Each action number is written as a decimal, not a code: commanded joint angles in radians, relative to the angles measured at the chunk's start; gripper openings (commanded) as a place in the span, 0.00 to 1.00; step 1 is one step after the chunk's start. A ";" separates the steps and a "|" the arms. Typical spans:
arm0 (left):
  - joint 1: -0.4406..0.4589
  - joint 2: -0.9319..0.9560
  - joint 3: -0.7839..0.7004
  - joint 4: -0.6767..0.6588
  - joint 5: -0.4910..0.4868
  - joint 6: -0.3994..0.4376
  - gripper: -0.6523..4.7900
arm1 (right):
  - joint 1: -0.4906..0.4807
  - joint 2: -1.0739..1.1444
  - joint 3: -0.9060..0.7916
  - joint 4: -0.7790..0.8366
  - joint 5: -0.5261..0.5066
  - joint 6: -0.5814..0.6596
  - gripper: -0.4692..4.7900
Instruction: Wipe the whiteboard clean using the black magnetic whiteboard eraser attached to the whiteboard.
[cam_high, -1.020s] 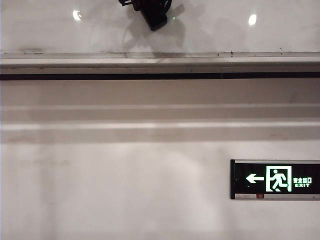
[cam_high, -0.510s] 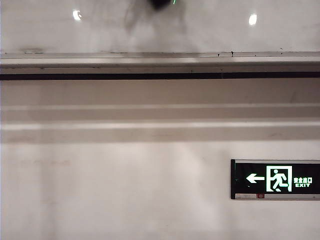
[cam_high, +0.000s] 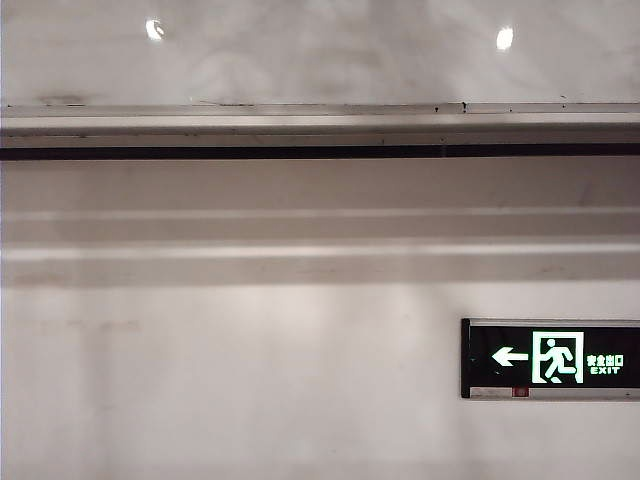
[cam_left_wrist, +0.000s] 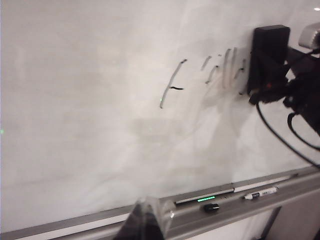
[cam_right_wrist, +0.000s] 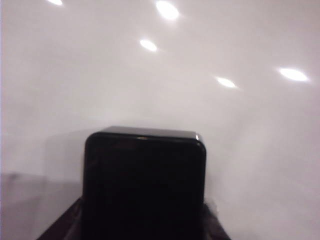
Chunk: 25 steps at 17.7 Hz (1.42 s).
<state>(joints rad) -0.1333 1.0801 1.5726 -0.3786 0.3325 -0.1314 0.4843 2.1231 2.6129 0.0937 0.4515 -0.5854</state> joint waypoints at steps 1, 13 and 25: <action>0.000 -0.003 0.004 0.010 0.010 0.000 0.11 | -0.020 -0.009 0.005 -0.050 -0.009 0.027 0.26; 0.000 -0.003 0.004 -0.002 0.013 0.000 0.11 | 0.045 0.053 0.005 -0.293 -0.324 0.042 0.22; 0.000 -0.003 0.004 -0.005 0.028 0.000 0.11 | 0.021 0.029 0.015 -0.111 -0.061 0.032 0.22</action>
<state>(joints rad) -0.1333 1.0801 1.5726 -0.3874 0.3534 -0.1314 0.5400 2.1674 2.6122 -0.0746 0.2760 -0.5613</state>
